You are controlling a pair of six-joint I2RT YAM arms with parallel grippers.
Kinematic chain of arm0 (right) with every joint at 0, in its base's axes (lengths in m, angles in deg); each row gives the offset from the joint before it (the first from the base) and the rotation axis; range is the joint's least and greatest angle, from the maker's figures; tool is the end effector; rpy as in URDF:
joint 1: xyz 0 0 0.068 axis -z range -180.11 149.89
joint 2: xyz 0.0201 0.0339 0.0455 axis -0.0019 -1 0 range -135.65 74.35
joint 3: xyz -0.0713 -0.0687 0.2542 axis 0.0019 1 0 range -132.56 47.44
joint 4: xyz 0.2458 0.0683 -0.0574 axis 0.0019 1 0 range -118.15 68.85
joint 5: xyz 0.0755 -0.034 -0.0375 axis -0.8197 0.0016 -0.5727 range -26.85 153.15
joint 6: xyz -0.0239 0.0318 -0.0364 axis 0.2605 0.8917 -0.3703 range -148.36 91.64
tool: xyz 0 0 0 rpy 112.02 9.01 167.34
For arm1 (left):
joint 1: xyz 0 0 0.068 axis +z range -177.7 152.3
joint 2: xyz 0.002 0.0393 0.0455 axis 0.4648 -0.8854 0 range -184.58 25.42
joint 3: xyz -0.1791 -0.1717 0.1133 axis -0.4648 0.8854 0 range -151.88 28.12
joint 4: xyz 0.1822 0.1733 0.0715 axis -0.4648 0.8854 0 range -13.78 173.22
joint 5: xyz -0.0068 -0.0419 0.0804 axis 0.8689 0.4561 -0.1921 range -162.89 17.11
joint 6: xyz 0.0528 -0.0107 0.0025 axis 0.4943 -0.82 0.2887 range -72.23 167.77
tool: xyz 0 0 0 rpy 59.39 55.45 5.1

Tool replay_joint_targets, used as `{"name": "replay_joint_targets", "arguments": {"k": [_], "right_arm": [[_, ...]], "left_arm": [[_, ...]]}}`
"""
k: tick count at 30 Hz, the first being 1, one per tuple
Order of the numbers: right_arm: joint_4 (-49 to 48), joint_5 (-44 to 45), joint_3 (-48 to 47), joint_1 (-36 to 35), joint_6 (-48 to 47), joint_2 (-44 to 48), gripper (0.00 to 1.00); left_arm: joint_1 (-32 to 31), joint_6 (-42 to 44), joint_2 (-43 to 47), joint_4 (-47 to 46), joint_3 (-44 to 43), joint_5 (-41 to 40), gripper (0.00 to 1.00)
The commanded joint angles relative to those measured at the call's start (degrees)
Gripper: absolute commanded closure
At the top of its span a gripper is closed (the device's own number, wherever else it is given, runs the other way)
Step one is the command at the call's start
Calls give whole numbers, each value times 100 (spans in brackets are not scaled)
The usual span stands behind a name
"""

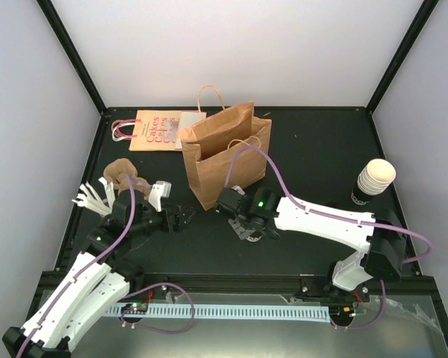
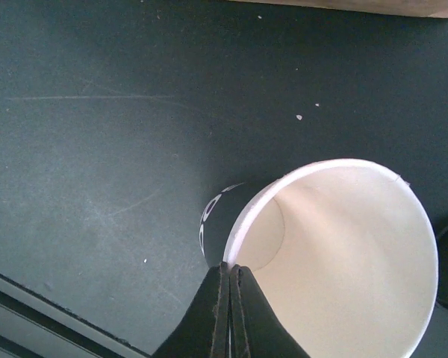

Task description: Pack the takeout coffee

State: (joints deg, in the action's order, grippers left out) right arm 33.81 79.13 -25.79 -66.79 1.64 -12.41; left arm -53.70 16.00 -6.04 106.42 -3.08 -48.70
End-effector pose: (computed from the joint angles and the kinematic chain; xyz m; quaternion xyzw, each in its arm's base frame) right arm 0.1217 0.2574 0.2733 -0.2924 0.9380 0.0017 0.1862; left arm 0.1121 -0.0710 0.2562 0.0612 0.8529 -0.3938 0.3373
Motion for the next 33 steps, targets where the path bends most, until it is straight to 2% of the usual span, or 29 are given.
{"name": "replay_joint_targets", "arguments": {"k": [1,4,10,11,14,16,24,29,33], "right_arm": [[-117,559,-82,-174,176,-160,99],[-109,755,-79,-264,262,-262,98],[-78,757,-132,-392,326,-414,91],[-58,761,-130,-402,346,-423,87],[8,761,-156,-399,380,-423,64],[-28,706,-143,-403,359,-346,59],[116,627,-510,-406,213,50,58],[287,918,-685,-373,230,207,58],[203,933,-627,-131,125,488,57]], "left_arm": [[-28,13,71,-17,-35,-93,1],[-28,17,62,-19,-35,-104,1],[-28,35,56,45,-44,-98,1],[-28,39,54,43,-36,-98,1],[-28,38,61,80,-44,-100,1],[-28,64,61,99,-57,-98,1],[-28,118,70,161,-117,-116,1],[-28,126,74,175,-117,-116,1],[-28,140,88,184,-114,-116,1]]}}
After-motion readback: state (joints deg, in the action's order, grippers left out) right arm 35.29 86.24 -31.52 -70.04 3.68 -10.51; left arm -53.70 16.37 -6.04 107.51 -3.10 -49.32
